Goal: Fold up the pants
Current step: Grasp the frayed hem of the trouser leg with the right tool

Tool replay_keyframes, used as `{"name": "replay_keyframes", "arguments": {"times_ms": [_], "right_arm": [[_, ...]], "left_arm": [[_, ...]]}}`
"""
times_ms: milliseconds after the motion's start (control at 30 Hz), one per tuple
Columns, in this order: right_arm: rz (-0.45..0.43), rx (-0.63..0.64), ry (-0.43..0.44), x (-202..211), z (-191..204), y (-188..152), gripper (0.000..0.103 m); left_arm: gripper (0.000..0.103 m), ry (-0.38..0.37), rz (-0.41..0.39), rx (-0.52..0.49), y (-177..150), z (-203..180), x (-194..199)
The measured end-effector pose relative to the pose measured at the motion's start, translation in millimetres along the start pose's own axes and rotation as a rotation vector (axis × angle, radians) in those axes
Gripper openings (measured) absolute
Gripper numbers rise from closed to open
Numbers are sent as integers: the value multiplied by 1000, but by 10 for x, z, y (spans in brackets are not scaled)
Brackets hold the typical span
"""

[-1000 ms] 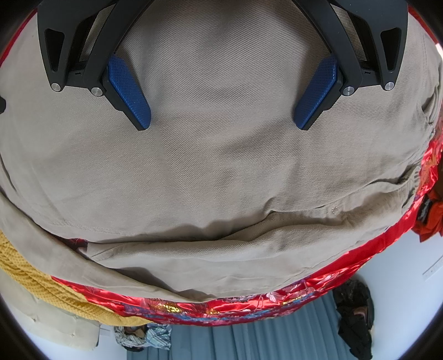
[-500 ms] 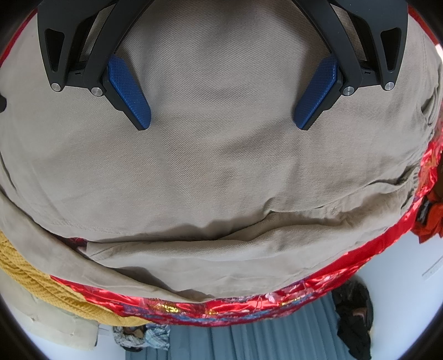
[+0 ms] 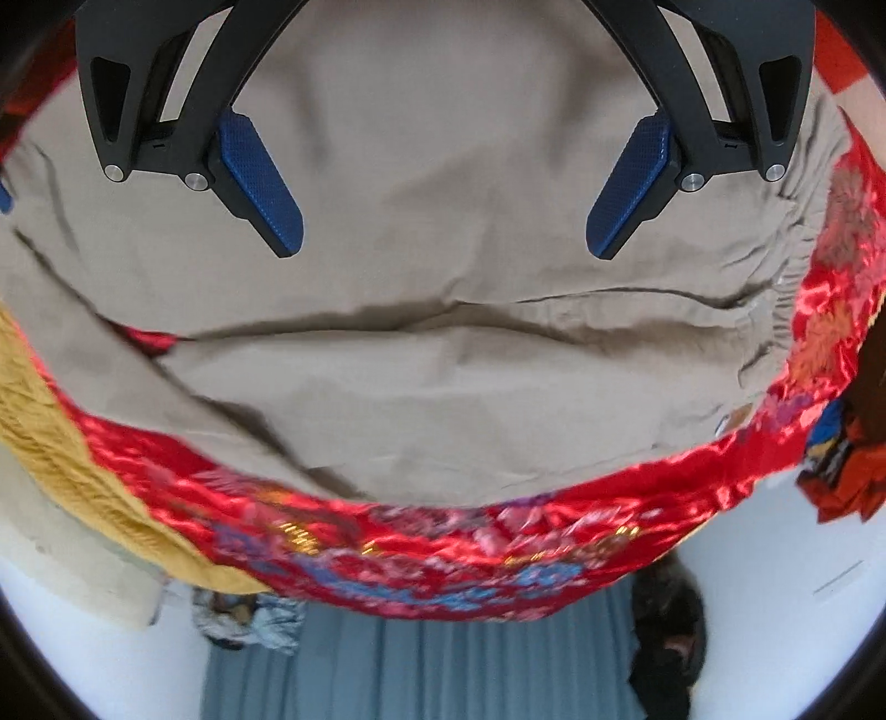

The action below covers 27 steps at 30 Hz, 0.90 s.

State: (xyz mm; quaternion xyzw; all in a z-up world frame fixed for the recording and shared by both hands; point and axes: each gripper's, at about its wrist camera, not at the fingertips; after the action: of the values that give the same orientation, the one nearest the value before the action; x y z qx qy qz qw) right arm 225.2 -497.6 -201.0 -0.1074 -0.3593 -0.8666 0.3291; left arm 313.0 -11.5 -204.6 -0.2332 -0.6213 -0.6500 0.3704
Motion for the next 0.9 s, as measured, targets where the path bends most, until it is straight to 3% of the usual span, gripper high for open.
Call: {"name": "replay_keyframes", "arguments": {"times_ms": [133,200,333,433,467,500,533,600,767,900], "right_arm": [[-6,-123,17,-210,-188,143,90],[-23,-195,-11,-278,-325,232,82],[-64,-440,-164,-364,-697,441,56],[-115,-569,-204,-394,-833,512,41],[-120,-577,-234,-411,-848,555,19],[-125,-557,-267,-424,-833,617,6],[-131,-541,-267,-409,-799,665,5],[-168,-477,-189,-270,-605,858,5],[-234,-138,-39,213,258,1476,5],[-231,8,57,503,758,1610,5]], "left_arm": [[102,55,84,-43,-128,-61,-415],[102,67,55,-50,-194,-86,-415],[102,96,26,-62,-233,-112,-412],[102,105,11,-66,-255,-123,-427],[102,106,11,-68,-244,-137,-431],[102,101,25,-72,-221,-130,-424],[102,93,44,-77,-210,-145,-388],[102,41,85,-81,-139,-133,-315],[102,-135,43,-2,223,30,29],[102,-323,81,173,654,197,-20]]}}
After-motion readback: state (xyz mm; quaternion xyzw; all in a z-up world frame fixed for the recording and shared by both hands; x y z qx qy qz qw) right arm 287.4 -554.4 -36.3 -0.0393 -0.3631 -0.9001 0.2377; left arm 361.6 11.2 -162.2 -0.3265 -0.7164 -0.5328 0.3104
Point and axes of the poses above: each gripper's, at about its wrist camera, not at the fingertips, and x roughly against the way its jaws point, z to its left, y to its top, and after that the axes turned 10 degrees about y, right-handed
